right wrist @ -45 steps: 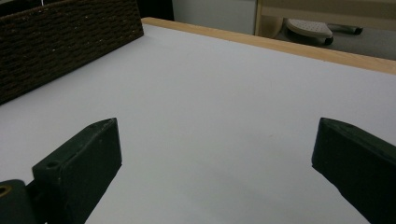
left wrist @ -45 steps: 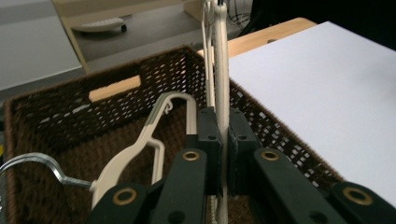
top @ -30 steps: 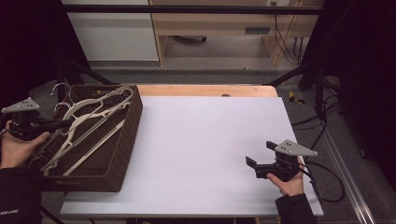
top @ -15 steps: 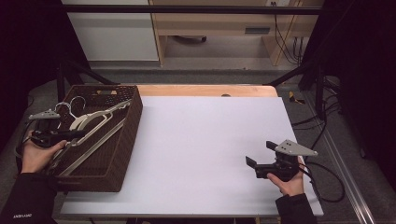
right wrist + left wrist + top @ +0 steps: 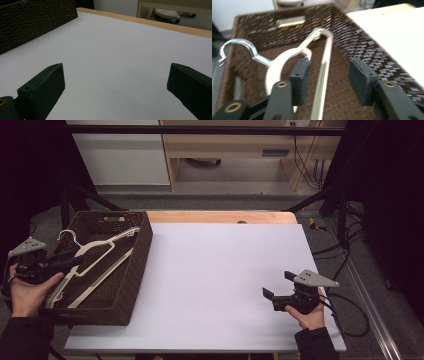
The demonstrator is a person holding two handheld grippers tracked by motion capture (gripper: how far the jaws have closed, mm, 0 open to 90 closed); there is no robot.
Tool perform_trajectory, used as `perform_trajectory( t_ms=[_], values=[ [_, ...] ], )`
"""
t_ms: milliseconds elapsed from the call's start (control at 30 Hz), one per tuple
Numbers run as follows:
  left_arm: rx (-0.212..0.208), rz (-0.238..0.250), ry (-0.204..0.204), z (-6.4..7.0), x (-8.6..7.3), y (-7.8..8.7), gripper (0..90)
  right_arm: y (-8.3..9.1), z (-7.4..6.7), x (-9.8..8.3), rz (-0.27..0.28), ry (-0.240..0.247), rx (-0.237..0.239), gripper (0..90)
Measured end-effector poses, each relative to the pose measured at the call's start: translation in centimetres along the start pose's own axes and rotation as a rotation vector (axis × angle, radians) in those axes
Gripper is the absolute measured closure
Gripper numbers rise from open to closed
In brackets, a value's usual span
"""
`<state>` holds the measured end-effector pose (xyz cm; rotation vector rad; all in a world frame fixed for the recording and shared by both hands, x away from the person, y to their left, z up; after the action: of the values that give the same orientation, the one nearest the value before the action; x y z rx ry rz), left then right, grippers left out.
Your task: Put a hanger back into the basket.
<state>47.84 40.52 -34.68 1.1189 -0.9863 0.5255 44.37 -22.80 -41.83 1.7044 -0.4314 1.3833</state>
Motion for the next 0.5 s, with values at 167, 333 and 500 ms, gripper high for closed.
perform_trajectory(
  t_ms=[167,333,500],
  values=[
    [-0.087,0.08,-0.045,4.2,-0.3,0.3,38.7,0.0,0.0,0.0,0.005,-0.003,-0.002,1.5],
    [-0.17,0.097,-0.05,7.7,-0.6,-0.4,22.1,-0.1,-0.1,0.0,0.01,0.002,0.003,0.9],
    [-0.218,0.098,-0.064,10.5,-1.7,-1.4,12.8,0.2,-0.1,0.1,0.026,0.001,0.003,0.4]
  ],
)
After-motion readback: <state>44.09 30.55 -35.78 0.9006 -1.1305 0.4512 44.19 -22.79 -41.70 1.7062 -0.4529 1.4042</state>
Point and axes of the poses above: each handheld gripper's, and its own axes: y roughly backward along the jaws, x roughly out of its top, z roughly to its right, the point moved 3 cm from there along -y, roughly forward along the jaws, and after that the axes turned 5 degrees about y, right-handed, at the moved point
